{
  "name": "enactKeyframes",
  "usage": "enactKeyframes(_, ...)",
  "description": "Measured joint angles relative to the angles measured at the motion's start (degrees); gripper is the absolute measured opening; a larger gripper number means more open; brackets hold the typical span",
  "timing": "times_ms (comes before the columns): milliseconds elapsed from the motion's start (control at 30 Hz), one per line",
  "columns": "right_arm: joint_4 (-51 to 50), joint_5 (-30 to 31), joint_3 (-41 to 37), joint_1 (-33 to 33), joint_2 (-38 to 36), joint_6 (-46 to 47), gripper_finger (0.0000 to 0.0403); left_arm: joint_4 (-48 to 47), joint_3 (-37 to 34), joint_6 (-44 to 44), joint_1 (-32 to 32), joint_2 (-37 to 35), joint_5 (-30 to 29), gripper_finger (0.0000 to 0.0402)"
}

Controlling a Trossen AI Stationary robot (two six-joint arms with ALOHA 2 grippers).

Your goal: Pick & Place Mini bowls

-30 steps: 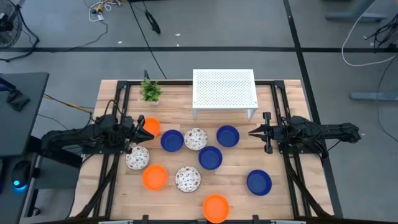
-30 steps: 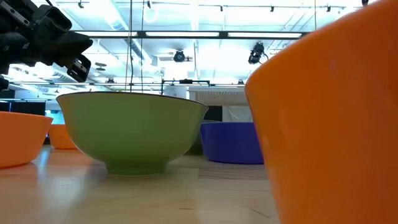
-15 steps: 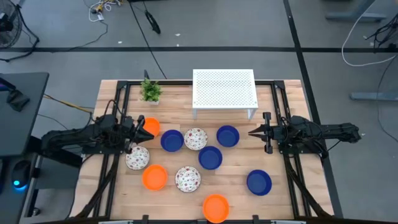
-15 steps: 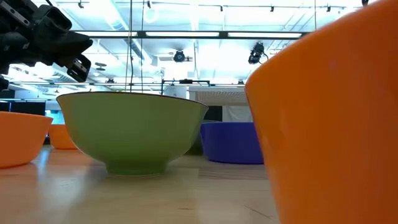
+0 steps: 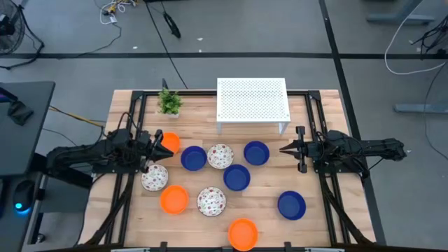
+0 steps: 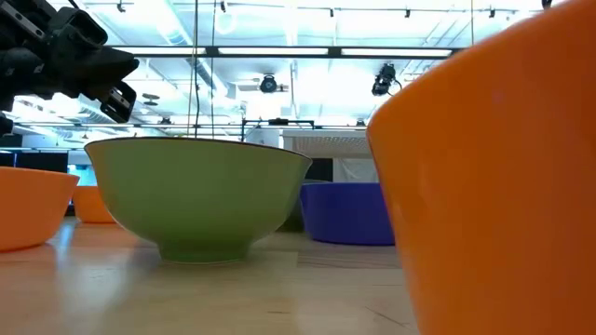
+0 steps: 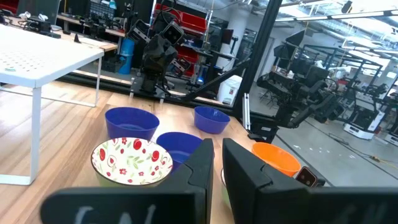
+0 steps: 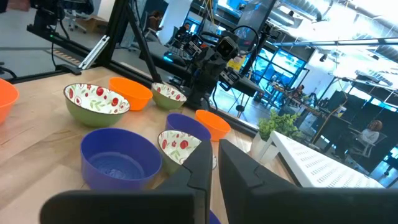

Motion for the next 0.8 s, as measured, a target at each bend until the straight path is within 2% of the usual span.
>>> enactKeyframes(700,-0.02,0.00,0.00,0.00,-0.02,0.00,0.0031,-0.01,0.00,-0.32,0.00,0.00,-0.02,0.0039)
enactKeyframes(800,0.00,0.00,0.00,-0.02,-0.02,0.00,0.0031,0.01,0.00,-0.42,0.00,-0.01,-1.59,0.0039)
